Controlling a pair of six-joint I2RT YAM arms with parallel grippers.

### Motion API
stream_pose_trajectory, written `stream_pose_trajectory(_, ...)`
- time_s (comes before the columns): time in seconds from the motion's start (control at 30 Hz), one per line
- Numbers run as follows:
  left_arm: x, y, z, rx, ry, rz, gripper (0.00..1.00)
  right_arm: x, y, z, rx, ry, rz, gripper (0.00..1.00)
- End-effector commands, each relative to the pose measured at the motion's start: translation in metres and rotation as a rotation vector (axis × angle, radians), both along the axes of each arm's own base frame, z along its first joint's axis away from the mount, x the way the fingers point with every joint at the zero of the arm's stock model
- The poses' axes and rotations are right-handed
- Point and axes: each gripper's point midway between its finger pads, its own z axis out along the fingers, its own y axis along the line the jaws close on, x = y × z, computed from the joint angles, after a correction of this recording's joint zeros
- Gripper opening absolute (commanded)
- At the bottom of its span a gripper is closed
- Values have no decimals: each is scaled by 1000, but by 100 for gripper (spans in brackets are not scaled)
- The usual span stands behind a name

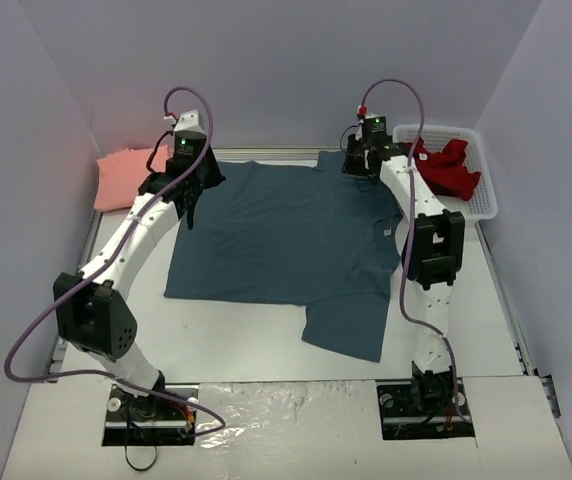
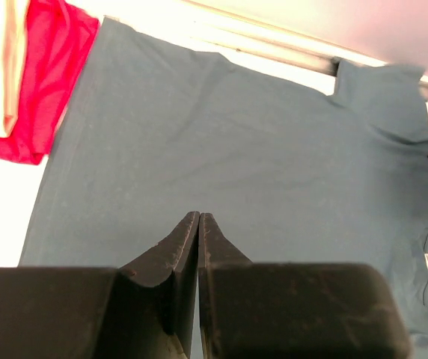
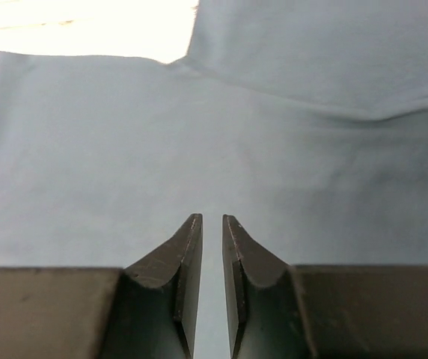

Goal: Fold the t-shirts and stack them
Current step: Flatten out the tshirt

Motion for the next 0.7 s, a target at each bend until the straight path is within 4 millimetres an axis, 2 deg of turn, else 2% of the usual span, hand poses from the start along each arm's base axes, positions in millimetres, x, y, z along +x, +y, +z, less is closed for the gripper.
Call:
stream_pose_trajectory(0.0, -29, 15, -11, 82, 1, 60, 2, -24, 11, 27, -51, -39, 20, 14)
stream_pose_trajectory(0.03, -38, 12, 0, 66, -44, 57, 2, -32, 13, 36, -59, -49, 19, 15)
stream_pose_trajectory(0.07, -44, 14, -5, 63, -42, 65, 2, -41, 19, 34, -80, -42, 20, 15)
stream_pose_trajectory(0.1, -54, 17, -28, 67, -2, 73, 2, -49, 21, 33, -93, -39, 21, 15)
stream_pose_trajectory(0.13, -61, 20, -23, 60, -23, 82, 2, -66, 19, 30, -108, -24, 15, 15)
stream_pose_trajectory(0.2, -73, 22, -31, 67, -11, 78, 2, -83, 20, 29, -148, -25, -4, 15)
stream_pose_trajectory(0.23, -83, 26, -37, 83, -2, 83, 2, -102, 16, 28, -166, -12, -9, 15)
stream_pose_trajectory(0.3, -94, 27, -42, 103, 1, 78, 2, -121, 15, 25, -203, -4, -37, 14)
stream_pose_trajectory(0.33, -103, 29, -46, 108, 0, 80, 3, -140, 10, 22, -220, 10, -47, 15)
stream_pose_trajectory(0.4, -112, 31, -51, 119, -1, 72, 2, -158, 6, 21, -250, 10, -90, 14)
stream_pose_trajectory(0.43, -118, 33, -56, 127, 6, 70, 2, -167, 5, 29, -247, -9, -101, 14)
stream_pose_trajectory(0.47, -120, 36, -58, 140, 8, 83, 2, -181, 0, 16, -255, 24, -114, 14)
stream_pose_trajectory(0.5, -124, 37, -59, 145, 7, 83, 2, -188, 0, 14, -255, 27, -119, 14)
stream_pose_trajectory(0.53, -129, 37, -68, 154, 22, 79, 2, -196, 0, 20, -255, 11, -122, 13)
stream_pose_trajectory(0.57, -130, 39, -70, 157, 22, 84, 2, -209, -4, 7, -274, 39, -124, 14)
stream_pose_trajectory(0.6, -131, 38, -70, 150, 10, 82, 3, -216, -4, 10, -266, 29, -134, 14)
stream_pose_trajectory(0.67, -136, 38, -82, 156, 27, 75, 2, -227, -7, 2, -272, 48, -140, 13)
